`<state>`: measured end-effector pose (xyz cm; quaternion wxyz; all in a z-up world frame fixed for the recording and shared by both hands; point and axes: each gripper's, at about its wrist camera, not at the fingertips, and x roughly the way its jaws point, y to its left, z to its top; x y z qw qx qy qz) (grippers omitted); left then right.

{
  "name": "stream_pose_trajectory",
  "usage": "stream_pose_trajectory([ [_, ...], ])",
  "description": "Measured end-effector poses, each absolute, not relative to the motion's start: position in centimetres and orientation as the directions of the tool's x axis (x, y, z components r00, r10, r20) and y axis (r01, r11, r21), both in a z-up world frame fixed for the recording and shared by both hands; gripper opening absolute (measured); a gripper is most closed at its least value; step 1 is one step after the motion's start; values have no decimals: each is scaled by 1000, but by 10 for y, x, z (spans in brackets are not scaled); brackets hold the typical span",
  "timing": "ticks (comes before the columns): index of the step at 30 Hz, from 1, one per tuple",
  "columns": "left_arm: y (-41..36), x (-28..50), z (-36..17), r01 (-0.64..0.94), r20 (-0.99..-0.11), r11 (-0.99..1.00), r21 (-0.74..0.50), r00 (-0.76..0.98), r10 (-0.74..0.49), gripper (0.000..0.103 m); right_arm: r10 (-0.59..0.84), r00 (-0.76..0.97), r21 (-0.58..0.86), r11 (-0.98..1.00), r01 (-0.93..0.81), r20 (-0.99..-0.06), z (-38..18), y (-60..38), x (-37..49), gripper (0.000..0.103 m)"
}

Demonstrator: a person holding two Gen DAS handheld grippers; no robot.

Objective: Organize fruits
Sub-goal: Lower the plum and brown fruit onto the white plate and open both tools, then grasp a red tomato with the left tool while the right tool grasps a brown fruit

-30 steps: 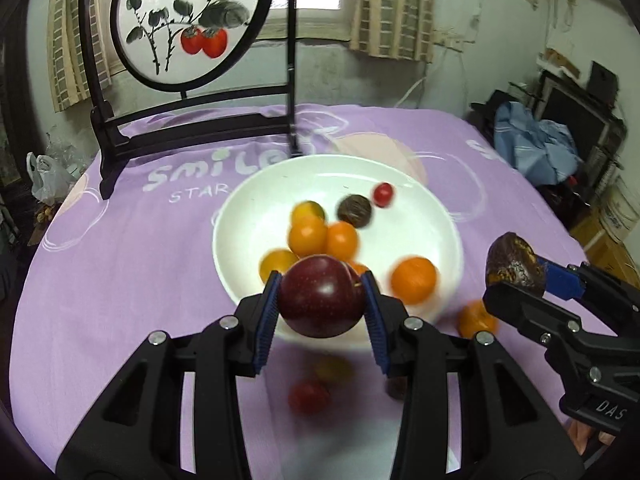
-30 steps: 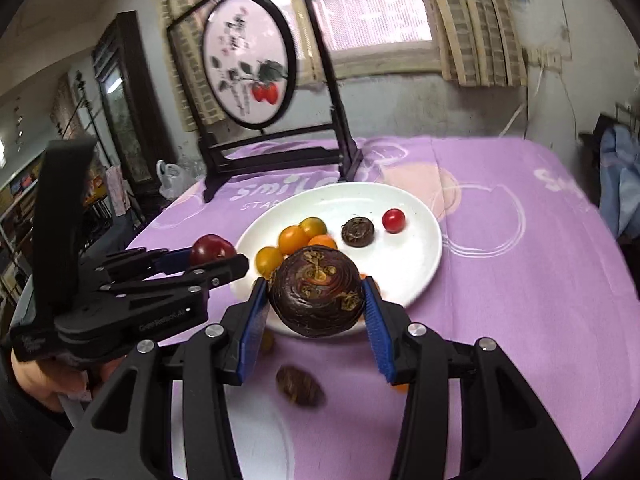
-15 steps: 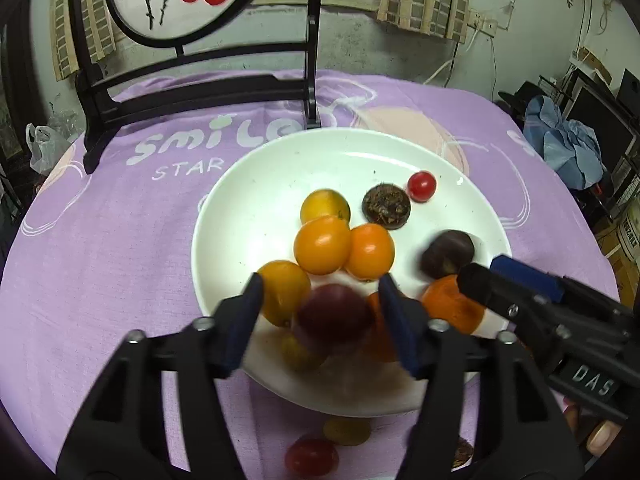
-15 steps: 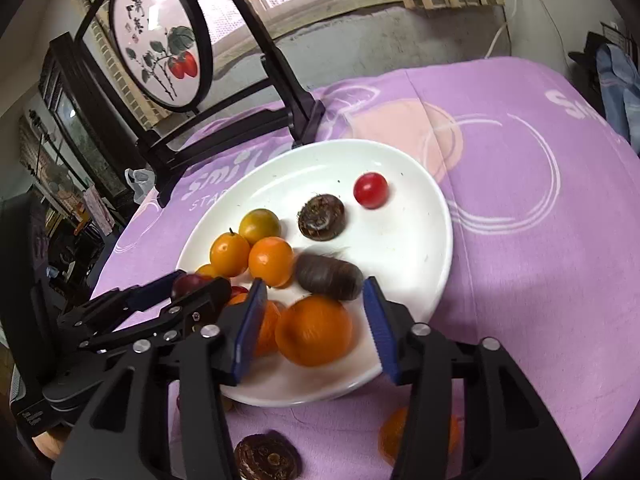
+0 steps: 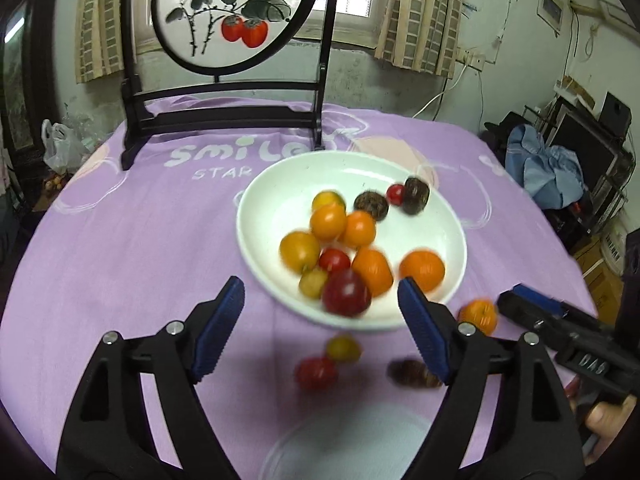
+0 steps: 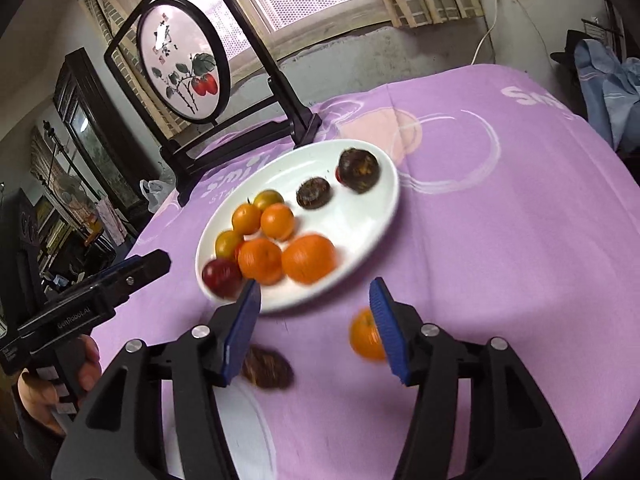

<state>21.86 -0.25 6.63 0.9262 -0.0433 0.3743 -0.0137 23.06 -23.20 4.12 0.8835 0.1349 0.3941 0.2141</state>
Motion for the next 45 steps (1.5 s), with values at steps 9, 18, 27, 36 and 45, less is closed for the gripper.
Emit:
stream_pose_trajectory([
  [9, 0, 178, 21, -11, -740, 997, -83, 671, -54, 83, 432, 607, 281, 900, -332, -667, 32, -222, 185, 58],
  [18, 5, 178, 9, -7, -739, 997, -72, 672, -48, 83, 392, 567, 153, 893, -423, -725, 20, -177, 174, 57],
  [27, 9, 178, 9, -11, -735, 999, -35, 678, -19, 83, 313, 541, 48, 893, -448, -781, 4, -136, 196, 54],
  [36, 9, 180, 4, -7, -742, 1000, -23, 670, -12, 83, 346, 528, 104, 895, -434, -775, -1, -142, 204, 24],
  [45, 6, 181, -1, -2, -749, 1000, -7, 663, -4, 83, 402, 547, 185, 894, -409, -735, 15, -171, 186, 19],
])
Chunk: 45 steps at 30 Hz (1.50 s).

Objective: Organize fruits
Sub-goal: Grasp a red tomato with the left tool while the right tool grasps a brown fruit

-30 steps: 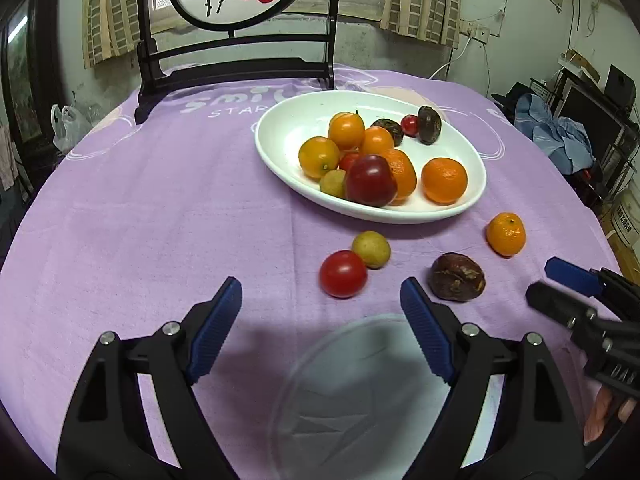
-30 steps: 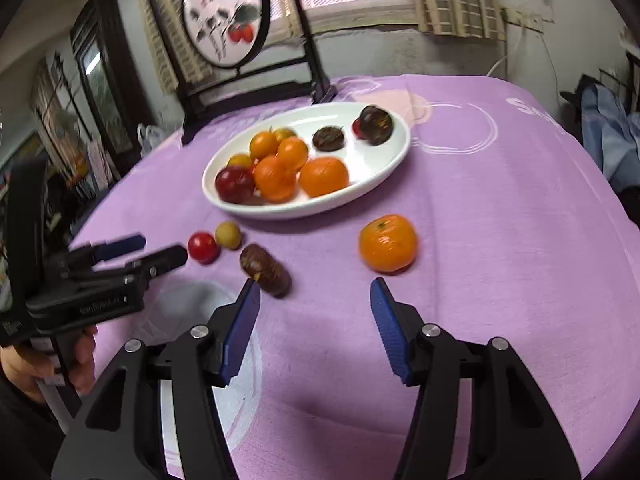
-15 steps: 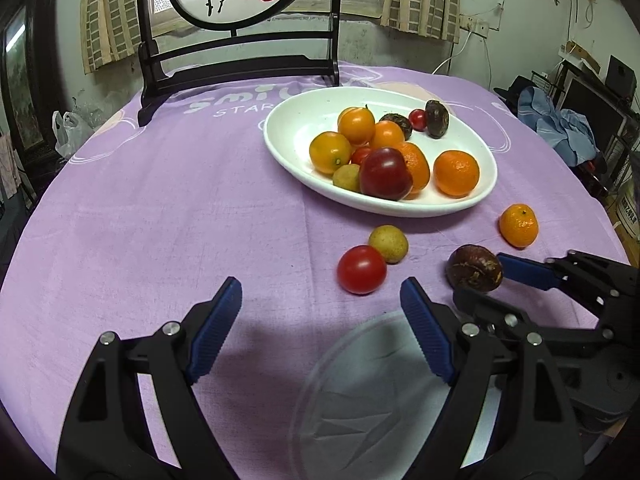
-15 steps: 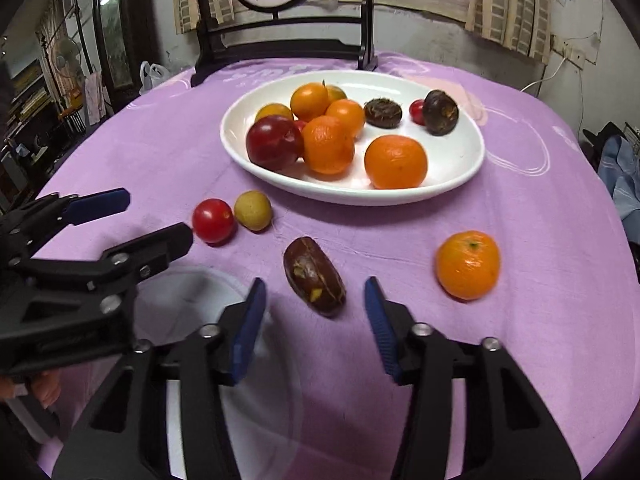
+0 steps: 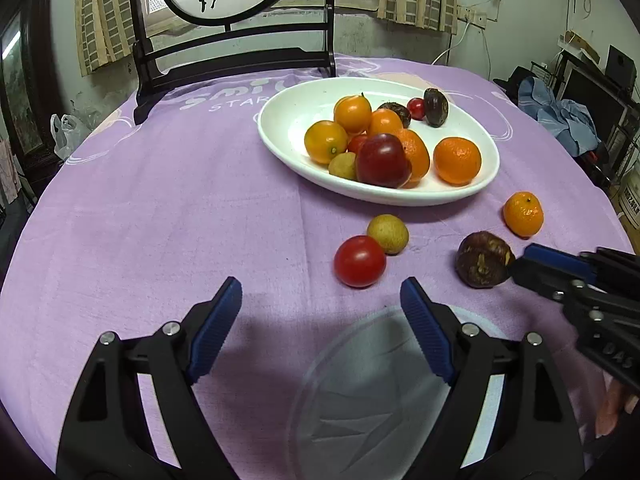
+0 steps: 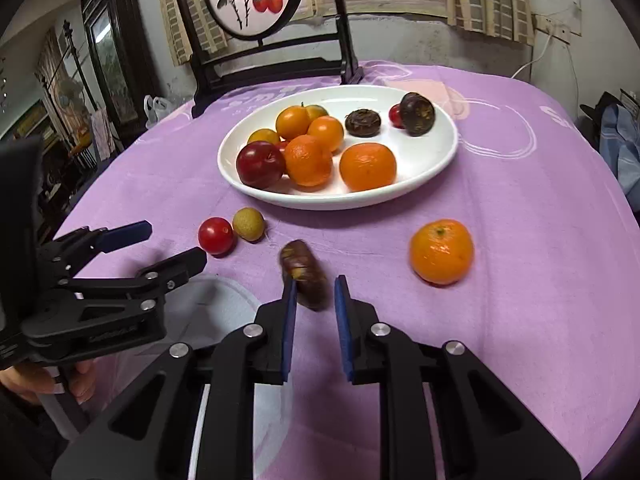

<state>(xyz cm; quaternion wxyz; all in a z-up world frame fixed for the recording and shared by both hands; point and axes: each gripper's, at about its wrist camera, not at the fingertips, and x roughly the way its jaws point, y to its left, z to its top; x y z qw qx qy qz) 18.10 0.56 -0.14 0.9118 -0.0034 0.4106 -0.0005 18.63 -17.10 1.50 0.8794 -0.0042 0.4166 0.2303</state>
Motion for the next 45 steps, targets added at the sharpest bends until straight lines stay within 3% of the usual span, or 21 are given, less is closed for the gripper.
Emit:
stream_pose_trajectory([
  [6, 6, 182, -4, -2, -754, 1000, -3, 657, -1, 83, 424, 546, 203, 885, -419, -722, 13, -177, 179, 20],
  [8, 6, 182, -3, -2, -752, 1000, -6, 660, -3, 83, 422, 535, 184, 879, -441, -732, 12, -173, 177, 33],
  [9, 7, 182, -3, -3, -751, 1000, -9, 660, -5, 83, 399, 549, 150, 884, -442, -735, 12, -169, 174, 55],
  [10, 7, 182, -3, -3, -751, 1000, -11, 660, -6, 83, 385, 562, 123, 886, -447, -732, 12, -166, 173, 59],
  [23, 17, 186, -2, -34, -751, 999, -22, 660, 5, 83, 349, 492, 27, 835, -549, -798, -9, -111, 189, 59],
  [26, 18, 187, -3, -38, -755, 999, -20, 656, 10, 83, 346, 496, 18, 833, -553, -796, -11, -104, 193, 48],
  [28, 19, 189, -5, -40, -758, 999, -20, 652, 11, 83, 350, 490, 32, 837, -547, -798, -10, -104, 196, 42],
  [45, 6, 186, -10, -2, -763, 1000, -18, 646, -13, 83, 394, 512, 135, 872, -470, -764, 8, -164, 177, 42],
])
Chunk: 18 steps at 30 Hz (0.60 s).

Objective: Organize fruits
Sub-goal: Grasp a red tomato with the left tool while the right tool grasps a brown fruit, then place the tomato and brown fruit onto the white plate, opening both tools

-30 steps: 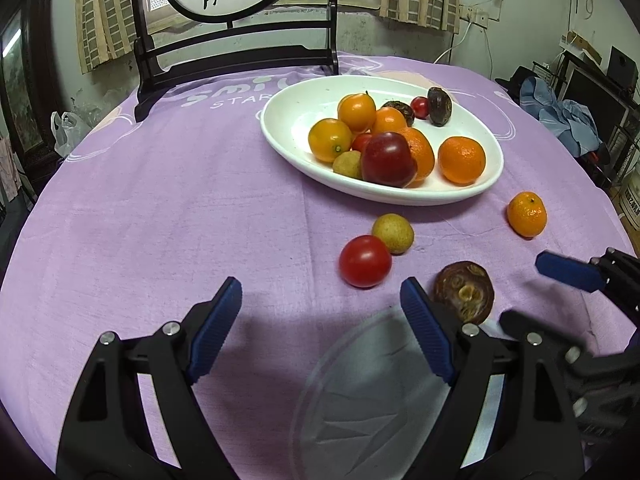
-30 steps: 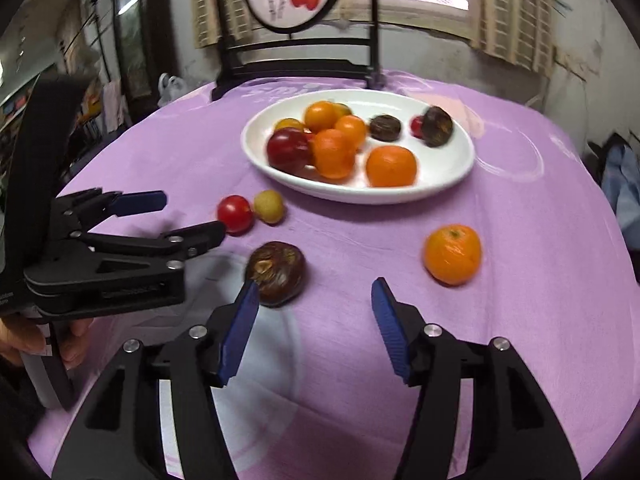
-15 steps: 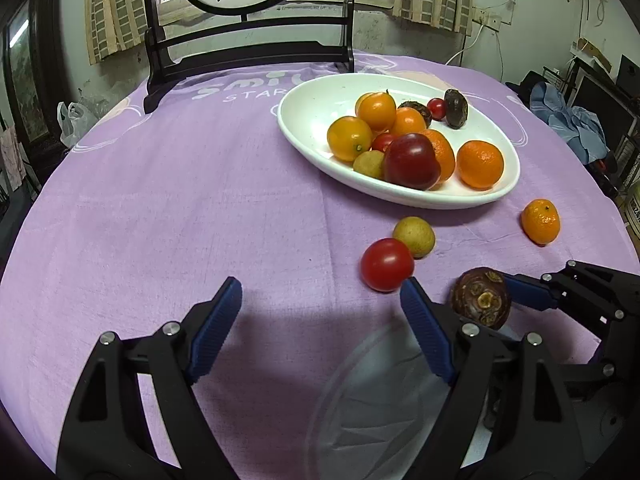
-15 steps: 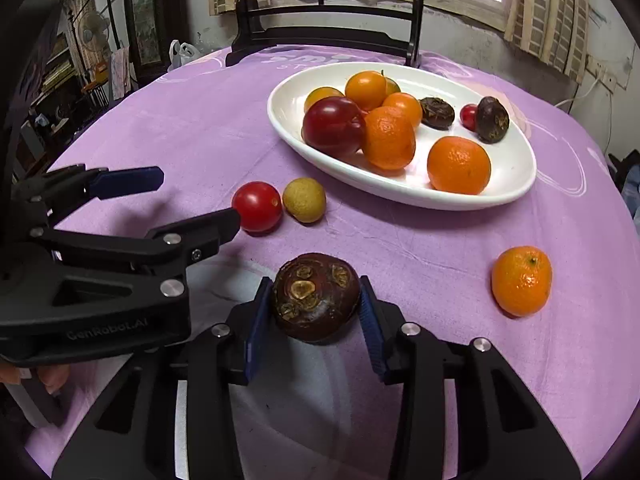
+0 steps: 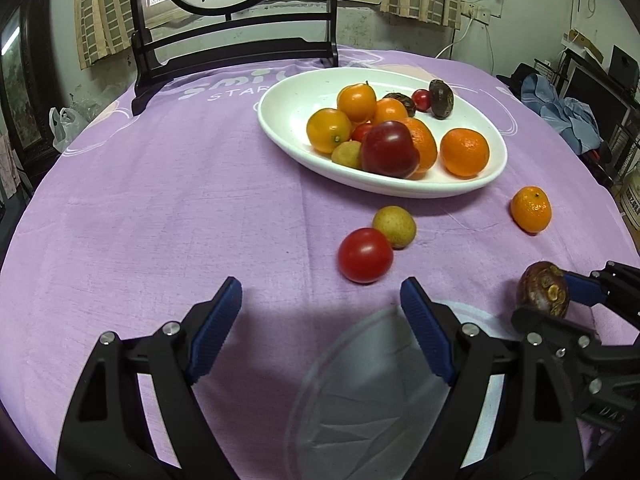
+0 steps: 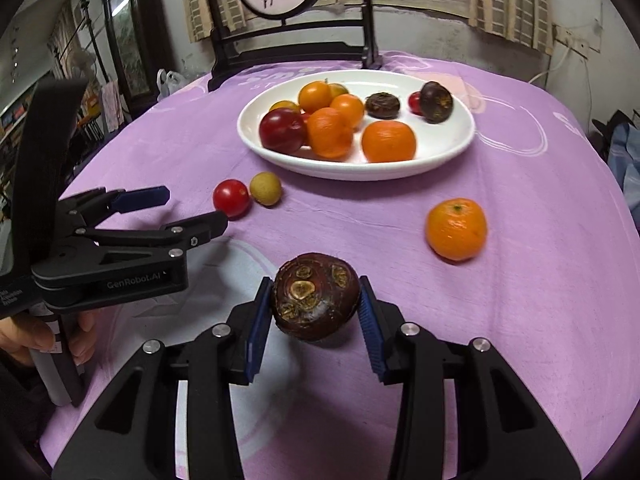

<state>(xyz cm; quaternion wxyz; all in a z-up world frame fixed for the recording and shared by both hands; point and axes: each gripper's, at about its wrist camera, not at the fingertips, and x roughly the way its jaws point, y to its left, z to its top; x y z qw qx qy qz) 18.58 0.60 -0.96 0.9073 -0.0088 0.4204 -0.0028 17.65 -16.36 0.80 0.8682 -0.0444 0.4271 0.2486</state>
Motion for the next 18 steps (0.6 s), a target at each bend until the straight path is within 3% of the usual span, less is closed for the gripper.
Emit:
stream_pose_trajectory([
  [9, -4, 196, -18, 23, -787, 999, -45, 615, -49, 82, 424, 507, 165, 863, -477, -750, 12, -172, 176, 42],
  [12, -11, 201, -21, 38, -785, 999, -17, 618, -37, 76, 436, 502, 175, 857, -484, -746, 13, -173, 176, 42],
  [15, -13, 205, -20, 56, -781, 998, -18, 623, -49, 66, 444, 499, 180, 853, -491, -744, 14, -172, 176, 42],
  [18, -12, 209, -19, 75, -777, 996, -44, 625, -81, 42, 449, 495, 183, 849, -495, -744, 14, -172, 175, 42],
])
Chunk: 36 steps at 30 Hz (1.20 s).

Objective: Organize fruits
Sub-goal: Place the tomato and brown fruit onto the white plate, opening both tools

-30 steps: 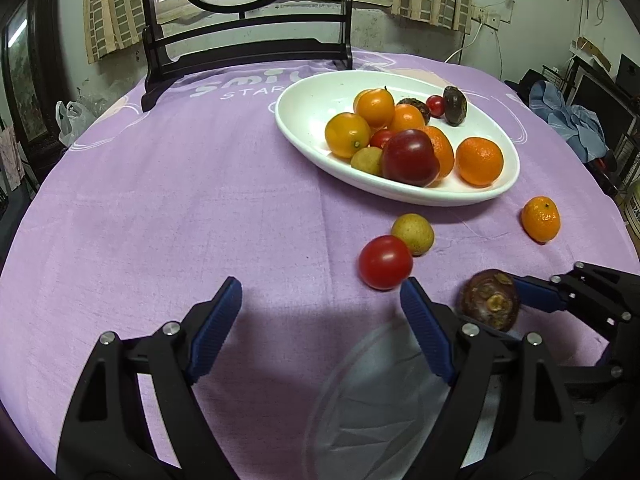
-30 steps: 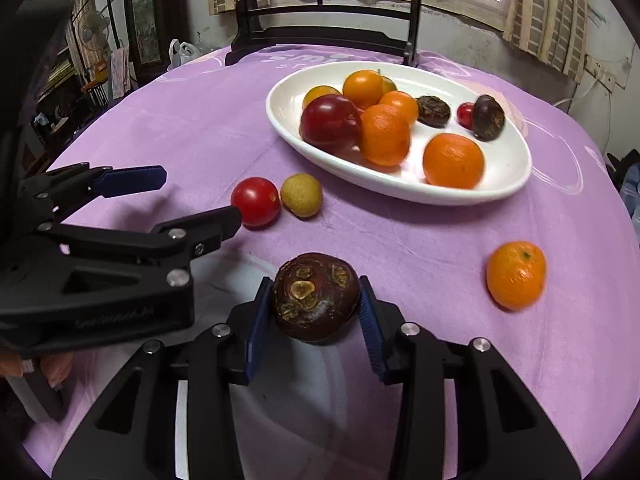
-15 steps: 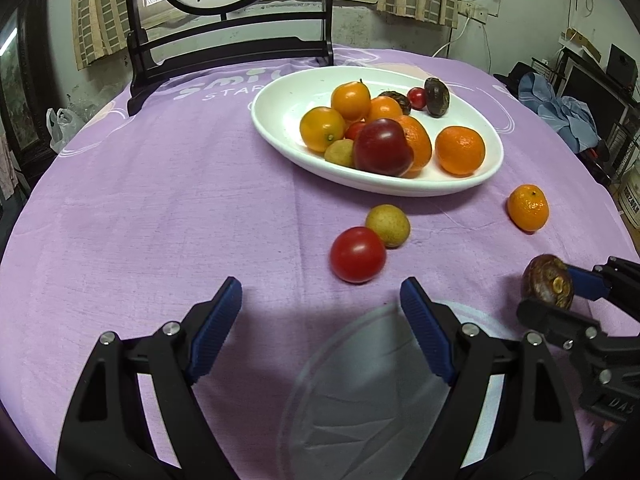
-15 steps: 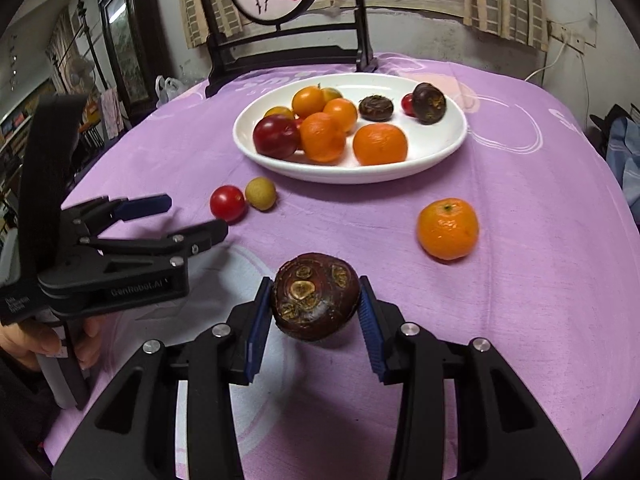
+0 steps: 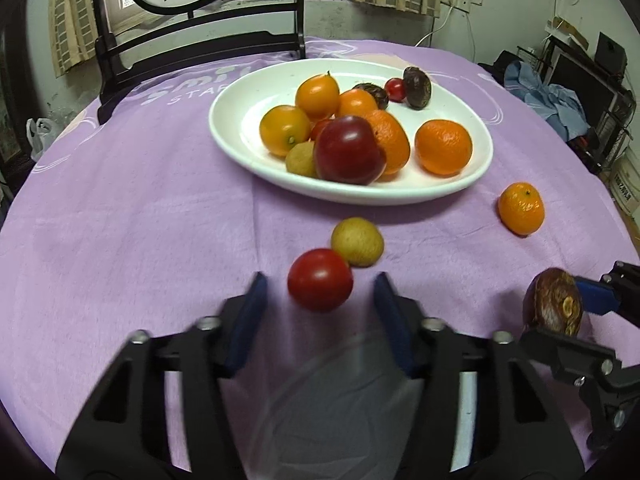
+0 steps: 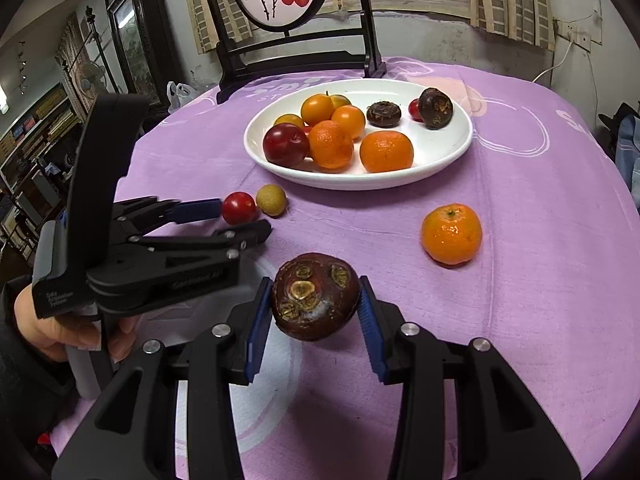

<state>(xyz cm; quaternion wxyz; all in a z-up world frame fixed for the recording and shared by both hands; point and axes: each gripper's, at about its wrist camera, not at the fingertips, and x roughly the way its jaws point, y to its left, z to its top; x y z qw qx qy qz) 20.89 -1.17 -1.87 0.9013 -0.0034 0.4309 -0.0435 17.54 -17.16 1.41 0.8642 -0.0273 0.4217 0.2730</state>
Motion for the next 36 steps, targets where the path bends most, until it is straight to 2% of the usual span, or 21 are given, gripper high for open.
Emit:
stream_pose_trajectory([
  [1, -11, 209, -18, 77, -776, 996, -49, 625, -86, 32, 449, 495, 183, 849, -495, -744, 14, -171, 176, 42],
  [2, -10, 209, -17, 74, -776, 996, -47, 625, -83, 31, 449, 495, 183, 849, -495, -744, 14, -171, 176, 42],
  [10, -11, 194, 1, 90, -764, 994, -62, 637, -105, 31, 449, 505, 185, 853, -488, -737, 15, -173, 176, 42],
  [15, -16, 187, 31, 121, -722, 991, -53, 681, -122, 31, 471, 550, 213, 858, -467, -689, 32, -180, 176, 42],
  [24, -11, 242, 66, 109, -696, 992, -66, 707, -124, 31, 448, 626, 163, 873, -459, -638, 68, -174, 233, 42],
  [36, -6, 311, 41, 32, -747, 997, -72, 660, -75, 31, 371, 599, 190, 920, -344, -709, 34, -164, 320, 43],
])
